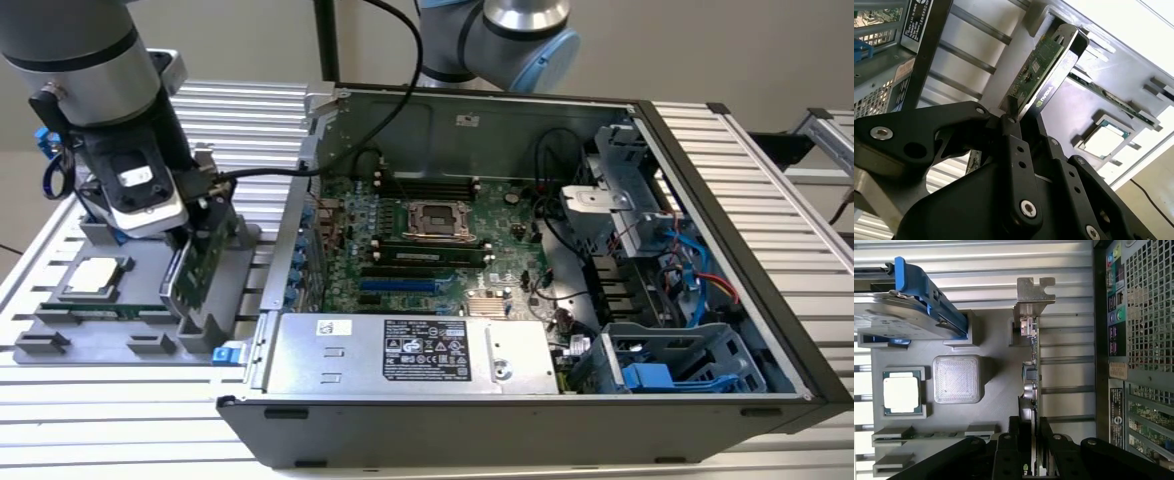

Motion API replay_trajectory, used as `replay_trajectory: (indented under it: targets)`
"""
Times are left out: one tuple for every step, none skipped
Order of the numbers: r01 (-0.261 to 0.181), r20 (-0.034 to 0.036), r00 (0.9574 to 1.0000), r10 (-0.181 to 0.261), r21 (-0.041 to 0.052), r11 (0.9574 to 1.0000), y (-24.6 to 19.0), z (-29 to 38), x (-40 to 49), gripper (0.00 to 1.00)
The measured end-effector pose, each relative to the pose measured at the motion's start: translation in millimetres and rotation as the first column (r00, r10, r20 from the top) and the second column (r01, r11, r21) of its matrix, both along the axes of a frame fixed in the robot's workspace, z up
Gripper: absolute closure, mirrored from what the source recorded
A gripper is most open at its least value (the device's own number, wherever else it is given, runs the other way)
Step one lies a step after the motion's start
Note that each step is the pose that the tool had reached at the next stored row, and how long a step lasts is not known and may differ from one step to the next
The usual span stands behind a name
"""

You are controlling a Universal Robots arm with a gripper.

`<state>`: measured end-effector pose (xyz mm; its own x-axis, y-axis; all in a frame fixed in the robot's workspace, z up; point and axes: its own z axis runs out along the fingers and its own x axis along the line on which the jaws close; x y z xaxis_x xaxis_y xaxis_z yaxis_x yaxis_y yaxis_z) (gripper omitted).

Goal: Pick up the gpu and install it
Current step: 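Pick up the gpu and move the gpu toward the slot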

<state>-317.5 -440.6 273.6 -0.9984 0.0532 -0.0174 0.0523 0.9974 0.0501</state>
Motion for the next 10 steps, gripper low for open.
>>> replay_trajectory:
  targets:
    - [0.0,0.0,1.0,0.0,0.0,1.0,0.0,0.2,0.0,1.0]
    - [0.0,-0.0001,1.0,0.0,0.0,1.0,0.0,0.5,0.0,1.0]
    - [0.0,-0.0001,1.0,0.0,-0.0001,1.0,0.0,0.9,0.0,1.0]
    - [0.0,-0.0001,1.0,0.0,-0.0001,1.0,-0.1,1.2,0.0,1.0]
    - [0.0,-0.0003,1.0,0.0,-0.0003,1.0,-0.1,1.8,0.0,1.0]
    - [0.0,-0.0003,1.0,0.0,-0.0002,1.0,-0.1,2.3,0.0,1.0]
    - [0.0,-0.0001,1.0,0.0,0.0,1.0,0.0,2.8,0.0,1.0]
    - [0.0,-0.0001,1.0,0.0,-0.0001,1.0,-0.1,3.6,0.0,1.0]
    - [0.0,-0.0001,1.0,0.0,-0.0001,1.0,0.0,4.4,0.0,1.0]
    - [0.0,-0.0001,1.0,0.0,0.0,1.0,0.0,5.2,0.0,1.0]
